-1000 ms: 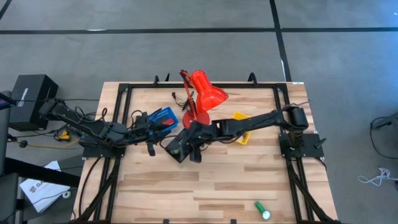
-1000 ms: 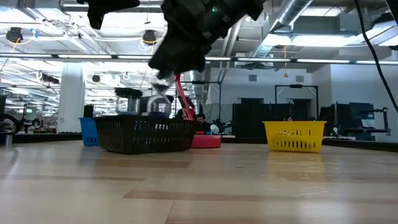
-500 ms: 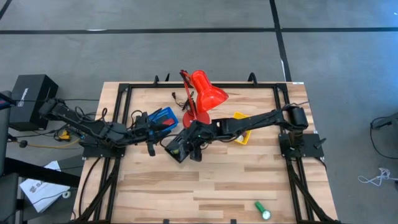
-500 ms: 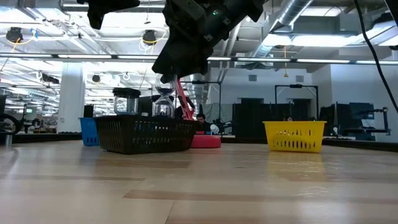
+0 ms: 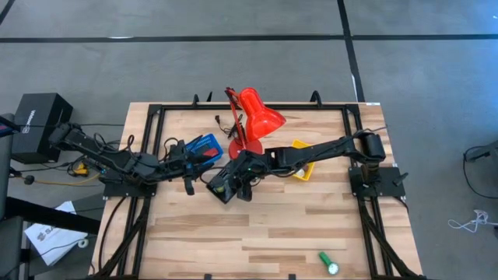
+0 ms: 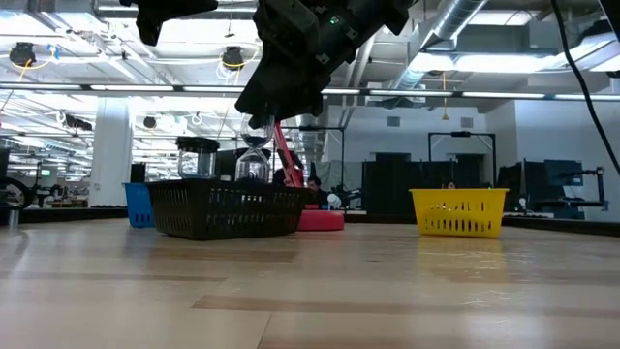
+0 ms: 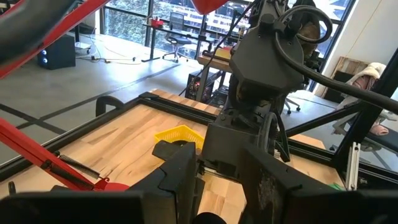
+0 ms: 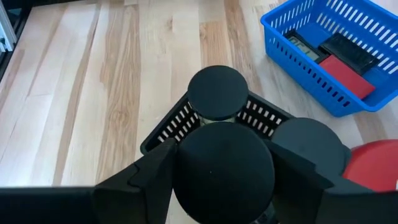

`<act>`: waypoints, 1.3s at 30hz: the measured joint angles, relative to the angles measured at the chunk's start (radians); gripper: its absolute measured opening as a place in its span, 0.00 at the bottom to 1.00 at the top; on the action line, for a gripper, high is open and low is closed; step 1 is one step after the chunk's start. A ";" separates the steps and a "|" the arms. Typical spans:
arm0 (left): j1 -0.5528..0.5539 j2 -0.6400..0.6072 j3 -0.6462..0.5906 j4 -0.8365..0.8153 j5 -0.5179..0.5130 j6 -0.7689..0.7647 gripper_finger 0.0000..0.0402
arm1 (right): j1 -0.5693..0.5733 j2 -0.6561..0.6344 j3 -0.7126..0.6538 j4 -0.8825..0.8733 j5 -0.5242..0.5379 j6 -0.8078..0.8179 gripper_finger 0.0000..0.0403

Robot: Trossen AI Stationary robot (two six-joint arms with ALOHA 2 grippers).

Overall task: Pick & Place Office items
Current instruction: Put the blue hourglass into the black bin

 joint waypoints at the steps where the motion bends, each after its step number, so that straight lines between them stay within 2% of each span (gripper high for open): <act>1: 0.000 0.000 0.000 0.000 0.000 0.000 0.28 | 0.000 0.000 0.000 0.001 0.000 0.000 0.51; 8: 0.000 0.000 0.000 0.000 0.000 0.000 0.28 | -0.010 0.000 -0.001 0.068 -0.012 0.013 0.49; 23: 0.000 0.000 0.000 0.000 0.000 -0.002 0.28 | -0.014 0.001 -0.002 0.041 -0.025 0.027 0.50; 31: 0.000 0.000 0.000 0.001 -0.001 -0.002 0.28 | -0.031 0.048 0.003 0.087 -0.054 0.056 0.50; 39: 0.000 0.000 0.000 0.001 0.000 -0.002 0.28 | -0.031 0.049 0.000 0.031 -0.059 0.053 0.49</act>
